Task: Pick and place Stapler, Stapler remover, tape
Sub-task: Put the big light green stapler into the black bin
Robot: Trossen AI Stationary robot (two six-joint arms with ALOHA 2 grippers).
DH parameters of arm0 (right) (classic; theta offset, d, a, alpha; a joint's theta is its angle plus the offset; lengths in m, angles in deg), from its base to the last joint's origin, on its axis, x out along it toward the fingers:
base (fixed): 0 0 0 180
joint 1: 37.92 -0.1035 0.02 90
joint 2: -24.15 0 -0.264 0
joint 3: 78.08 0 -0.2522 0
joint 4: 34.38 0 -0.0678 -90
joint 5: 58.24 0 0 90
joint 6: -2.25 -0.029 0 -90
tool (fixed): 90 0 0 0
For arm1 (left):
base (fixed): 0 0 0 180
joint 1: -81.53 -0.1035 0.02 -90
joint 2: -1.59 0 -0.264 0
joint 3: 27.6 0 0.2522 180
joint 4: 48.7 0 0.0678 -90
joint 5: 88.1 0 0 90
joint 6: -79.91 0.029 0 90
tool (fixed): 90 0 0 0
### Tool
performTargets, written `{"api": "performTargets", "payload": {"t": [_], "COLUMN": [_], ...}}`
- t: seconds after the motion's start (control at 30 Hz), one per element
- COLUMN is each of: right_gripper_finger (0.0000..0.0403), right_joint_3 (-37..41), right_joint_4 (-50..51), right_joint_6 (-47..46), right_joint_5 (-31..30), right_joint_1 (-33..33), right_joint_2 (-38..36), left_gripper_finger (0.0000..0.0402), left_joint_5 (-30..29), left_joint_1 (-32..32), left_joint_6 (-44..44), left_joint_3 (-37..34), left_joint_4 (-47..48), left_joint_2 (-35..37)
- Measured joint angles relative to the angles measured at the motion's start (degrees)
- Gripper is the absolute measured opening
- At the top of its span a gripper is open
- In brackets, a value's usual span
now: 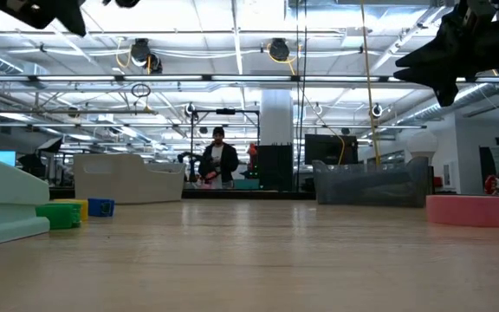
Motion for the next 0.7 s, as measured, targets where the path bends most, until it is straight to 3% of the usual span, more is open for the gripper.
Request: {"api": "performTargets", "payload": {"t": [0.4,0.7], "right_gripper_finger": [0.0111,0.0111], "right_joint_3": [0.0,0.0], "right_joint_4": [0.0,0.0], "right_joint_6": [0.0,0.0], "right_joint_5": [-0.1,-0.2], "right_joint_1": [0.0,0.0], "right_joint_2": [0.0,0.0], "left_gripper_finger": [0.0271,0.0271], "left_joint_5": [6.5,7.3], "left_joint_1": [2.1,1.1], "left_joint_6": [-7.4,-3.0], "left_joint_3": [0.0,0.0], "left_joint_4": [2.6,5.6], "left_joint_2": [-8.8,-10.6]}}
